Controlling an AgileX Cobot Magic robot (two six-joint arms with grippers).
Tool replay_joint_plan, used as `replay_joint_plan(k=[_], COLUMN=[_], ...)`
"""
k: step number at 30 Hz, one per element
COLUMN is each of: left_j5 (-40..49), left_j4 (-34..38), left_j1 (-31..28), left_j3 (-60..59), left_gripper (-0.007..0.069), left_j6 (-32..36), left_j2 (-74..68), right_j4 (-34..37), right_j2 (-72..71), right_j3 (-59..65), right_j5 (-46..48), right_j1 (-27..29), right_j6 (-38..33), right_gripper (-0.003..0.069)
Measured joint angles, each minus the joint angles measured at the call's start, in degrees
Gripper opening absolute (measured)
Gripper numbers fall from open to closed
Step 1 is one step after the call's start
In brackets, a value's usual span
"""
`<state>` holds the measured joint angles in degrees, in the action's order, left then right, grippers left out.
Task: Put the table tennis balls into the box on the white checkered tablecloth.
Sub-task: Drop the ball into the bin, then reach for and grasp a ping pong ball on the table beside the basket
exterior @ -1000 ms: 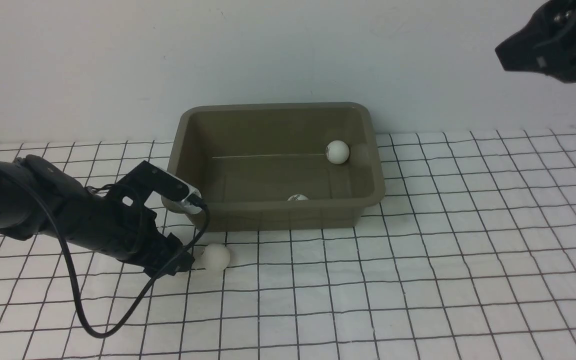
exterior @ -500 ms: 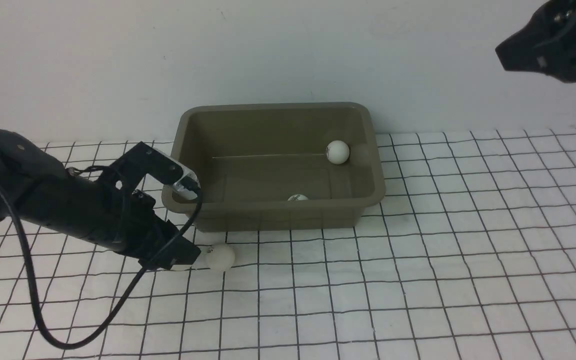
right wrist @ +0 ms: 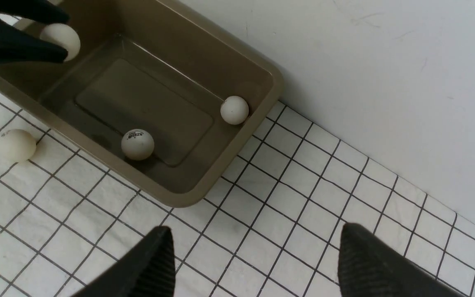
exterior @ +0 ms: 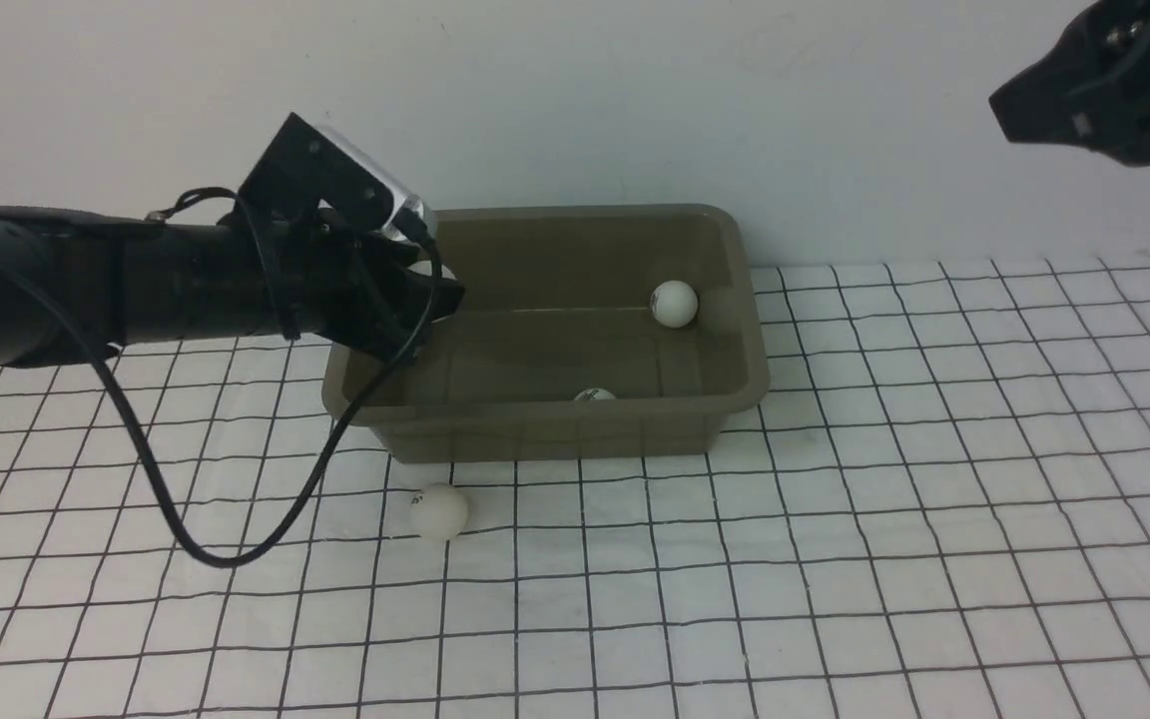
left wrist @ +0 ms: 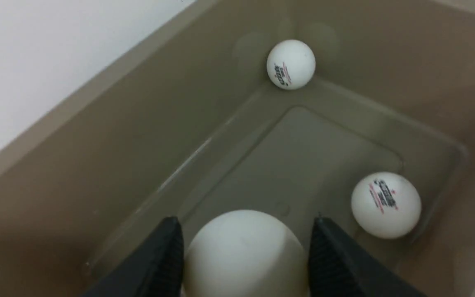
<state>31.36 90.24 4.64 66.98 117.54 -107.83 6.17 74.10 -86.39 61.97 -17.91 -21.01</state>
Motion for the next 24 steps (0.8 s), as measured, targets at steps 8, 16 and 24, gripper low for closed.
replay_joint_plan(k=[8,16,24], left_j5=[-1.6,2.5,21.6], left_j4=[-1.3,-19.8,-42.1], left_j1=[0.0,0.0,0.0], left_j3=[1.6,1.6,1.6], left_gripper=[0.0484,0.0489,0.0465], left_j6=[-9.9,-27.3,-57.9], left_j2=[3.5,16.5,25.8], right_j4=[2.6,3.2,3.8], right_j2=[0.0,0.0,0.0], right_j3=[0.0,0.0,0.0], right_j5=[0.0,0.0,-0.9], right_j1=[0.0,0.0,0.0], right_j6=[-1.3,-1.9,-2.6], right_gripper=[0.0483,0.0483,0.0483])
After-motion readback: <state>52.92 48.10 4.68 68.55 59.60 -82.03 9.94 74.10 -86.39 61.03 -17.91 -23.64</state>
